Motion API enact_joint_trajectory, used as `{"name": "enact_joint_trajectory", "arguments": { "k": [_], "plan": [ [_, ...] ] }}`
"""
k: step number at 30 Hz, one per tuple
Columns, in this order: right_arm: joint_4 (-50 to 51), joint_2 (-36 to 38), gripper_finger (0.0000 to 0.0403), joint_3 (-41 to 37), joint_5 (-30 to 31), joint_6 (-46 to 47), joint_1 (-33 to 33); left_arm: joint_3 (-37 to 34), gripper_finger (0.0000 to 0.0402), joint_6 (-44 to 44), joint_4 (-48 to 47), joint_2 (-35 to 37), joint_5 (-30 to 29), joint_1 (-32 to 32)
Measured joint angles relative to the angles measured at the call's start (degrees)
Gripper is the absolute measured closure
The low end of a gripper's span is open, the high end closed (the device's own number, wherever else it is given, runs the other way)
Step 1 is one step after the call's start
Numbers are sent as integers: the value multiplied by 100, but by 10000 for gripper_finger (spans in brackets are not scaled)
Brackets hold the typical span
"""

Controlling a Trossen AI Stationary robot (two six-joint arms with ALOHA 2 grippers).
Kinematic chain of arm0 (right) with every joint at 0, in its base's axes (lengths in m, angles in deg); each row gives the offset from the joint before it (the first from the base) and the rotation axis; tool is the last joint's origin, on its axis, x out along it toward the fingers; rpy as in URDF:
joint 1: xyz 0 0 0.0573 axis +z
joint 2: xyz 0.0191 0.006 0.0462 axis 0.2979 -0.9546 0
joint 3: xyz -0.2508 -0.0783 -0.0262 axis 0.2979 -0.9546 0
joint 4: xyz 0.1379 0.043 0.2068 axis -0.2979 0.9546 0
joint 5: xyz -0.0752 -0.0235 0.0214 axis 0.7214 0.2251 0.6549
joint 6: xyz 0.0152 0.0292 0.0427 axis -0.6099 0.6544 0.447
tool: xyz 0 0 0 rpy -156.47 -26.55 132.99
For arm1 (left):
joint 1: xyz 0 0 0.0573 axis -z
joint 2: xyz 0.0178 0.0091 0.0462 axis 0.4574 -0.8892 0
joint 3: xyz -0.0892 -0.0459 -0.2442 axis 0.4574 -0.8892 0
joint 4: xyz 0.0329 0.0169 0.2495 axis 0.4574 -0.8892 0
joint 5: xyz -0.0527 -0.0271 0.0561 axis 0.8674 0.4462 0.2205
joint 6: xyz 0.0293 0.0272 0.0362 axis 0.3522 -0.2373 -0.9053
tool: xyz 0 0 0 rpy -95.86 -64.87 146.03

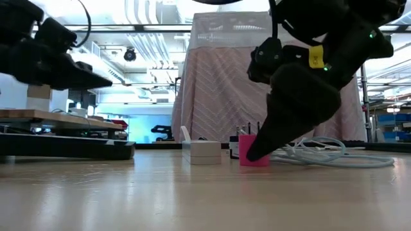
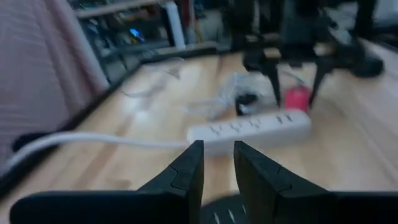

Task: Insert USB
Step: Insert the white charger cable to the pink charger adapter

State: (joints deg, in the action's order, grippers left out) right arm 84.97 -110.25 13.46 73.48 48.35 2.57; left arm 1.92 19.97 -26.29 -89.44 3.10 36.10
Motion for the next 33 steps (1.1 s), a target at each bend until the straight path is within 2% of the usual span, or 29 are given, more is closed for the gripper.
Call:
{"name": "enact_joint_trajectory", "arguments": {
  "k": [7, 10, 13, 16, 20, 23, 28, 33],
  "plan": [
    [-77, -144, 206, 9, 55, -303, -39, 0, 327, 1390, 1486, -4, 22, 3],
    [-76, -122, 236, 9, 34, -478, -39, 0, 327, 1393, 2061, -7, 25, 3],
    [27, -5, 268, 4, 23, -911, -41, 0, 327, 1036, 2526, -14, -21, -14],
    [49, 209, 268, -1, 24, -1396, -44, 0, 327, 910, 2781, -82, -133, -14],
    [-80, 688, 268, 0, 91, -1941, -44, 0, 327, 1308, 2980, -334, -129, -3],
    [-144, 1057, 268, 0, 89, -2148, -44, 0, 324, 1477, 3114, -709, -154, -1],
    [-217, 1621, 268, 0, 41, -2775, -28, 28, 308, 1555, 4225, -1461, -145, -3],
    [-793, 1752, 268, 0, 26, -3253, -30, 454, 283, 1546, 4225, -2094, 35, 21]
  ]
}}
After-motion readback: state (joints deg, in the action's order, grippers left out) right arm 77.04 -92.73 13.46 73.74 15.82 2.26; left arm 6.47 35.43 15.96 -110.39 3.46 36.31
